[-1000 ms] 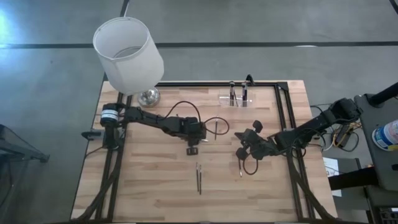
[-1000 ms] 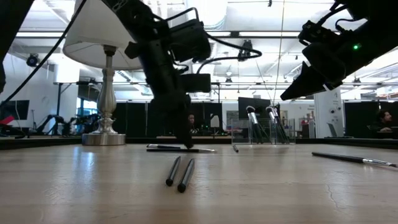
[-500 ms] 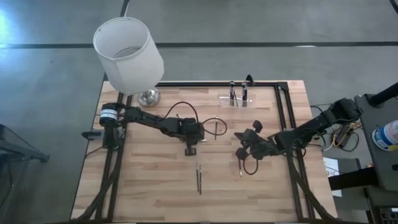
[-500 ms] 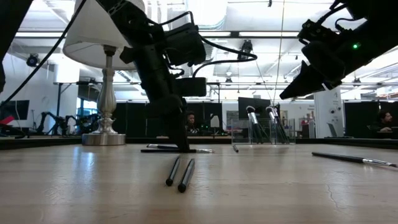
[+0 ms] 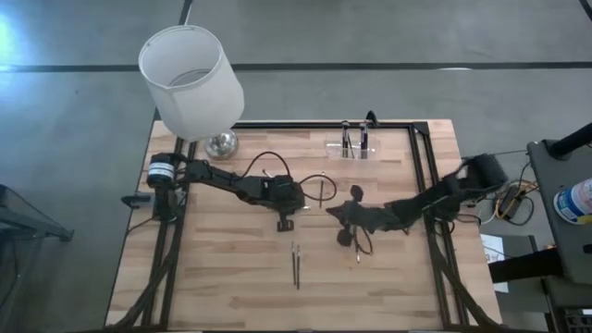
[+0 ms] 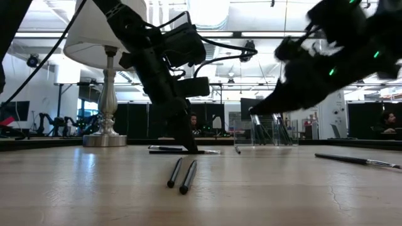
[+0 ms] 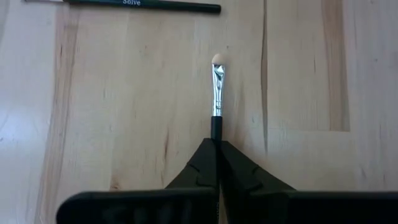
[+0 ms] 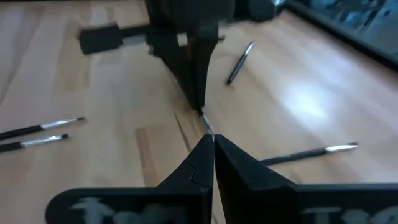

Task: Put items in baskets/containers
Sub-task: Put the foundation brush into the transparent organizer

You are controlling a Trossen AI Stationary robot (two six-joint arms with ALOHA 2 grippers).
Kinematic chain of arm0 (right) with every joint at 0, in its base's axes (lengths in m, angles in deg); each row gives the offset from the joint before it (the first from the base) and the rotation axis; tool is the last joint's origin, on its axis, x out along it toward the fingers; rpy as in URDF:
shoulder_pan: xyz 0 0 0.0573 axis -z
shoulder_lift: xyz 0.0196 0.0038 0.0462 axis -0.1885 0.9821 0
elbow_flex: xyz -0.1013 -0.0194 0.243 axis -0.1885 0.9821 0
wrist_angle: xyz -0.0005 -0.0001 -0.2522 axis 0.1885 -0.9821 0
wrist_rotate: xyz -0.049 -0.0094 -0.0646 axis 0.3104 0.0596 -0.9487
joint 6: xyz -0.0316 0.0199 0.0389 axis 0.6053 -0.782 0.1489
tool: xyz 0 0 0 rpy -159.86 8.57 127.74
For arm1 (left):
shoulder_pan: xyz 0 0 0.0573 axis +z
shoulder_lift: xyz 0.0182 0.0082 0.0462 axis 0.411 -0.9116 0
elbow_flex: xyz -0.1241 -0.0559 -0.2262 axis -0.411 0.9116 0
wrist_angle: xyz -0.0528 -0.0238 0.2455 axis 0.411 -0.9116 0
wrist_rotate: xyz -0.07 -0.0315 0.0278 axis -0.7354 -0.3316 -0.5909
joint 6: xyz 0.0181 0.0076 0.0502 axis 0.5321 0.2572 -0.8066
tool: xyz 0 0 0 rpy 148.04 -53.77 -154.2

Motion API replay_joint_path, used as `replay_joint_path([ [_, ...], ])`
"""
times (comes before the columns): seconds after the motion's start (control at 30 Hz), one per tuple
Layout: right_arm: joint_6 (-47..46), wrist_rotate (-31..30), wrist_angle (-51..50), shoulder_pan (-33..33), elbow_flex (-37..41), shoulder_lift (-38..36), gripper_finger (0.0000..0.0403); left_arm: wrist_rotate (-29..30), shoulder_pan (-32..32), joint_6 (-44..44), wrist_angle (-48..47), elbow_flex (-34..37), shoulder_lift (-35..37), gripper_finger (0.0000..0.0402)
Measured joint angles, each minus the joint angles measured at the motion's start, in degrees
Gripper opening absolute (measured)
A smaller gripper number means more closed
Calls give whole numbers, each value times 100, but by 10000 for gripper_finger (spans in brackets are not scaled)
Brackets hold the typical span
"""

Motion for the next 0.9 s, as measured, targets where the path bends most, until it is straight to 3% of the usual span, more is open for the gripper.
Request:
replay_joint_path([
  [0.13, -24, 586, 589, 439, -192, 719, 12, -6, 0, -14, 83, 46, 26, 1],
  [0.27, -128, 1138, 424, 815, -577, 1171, 35, -18, 0, -10, 133, 87, 52, 1],
  [0.37, -143, 1218, -65, 982, -944, 1378, 61, -23, 0, -10, 144, 89, 55, 1],
  [0.63, -162, 1377, -1399, 1133, -1659, 1507, 114, -53, 0, -5, 188, 91, 57, 0],
  [0.77, -109, 1926, -1476, 1198, -1775, 1507, 117, -54, -2, 1, 190, 91, 57, 0],
  [0.9, -151, 1912, -1526, 1316, -1737, 1507, 107, -54, -2, 10, 193, 94, 57, 0],
])
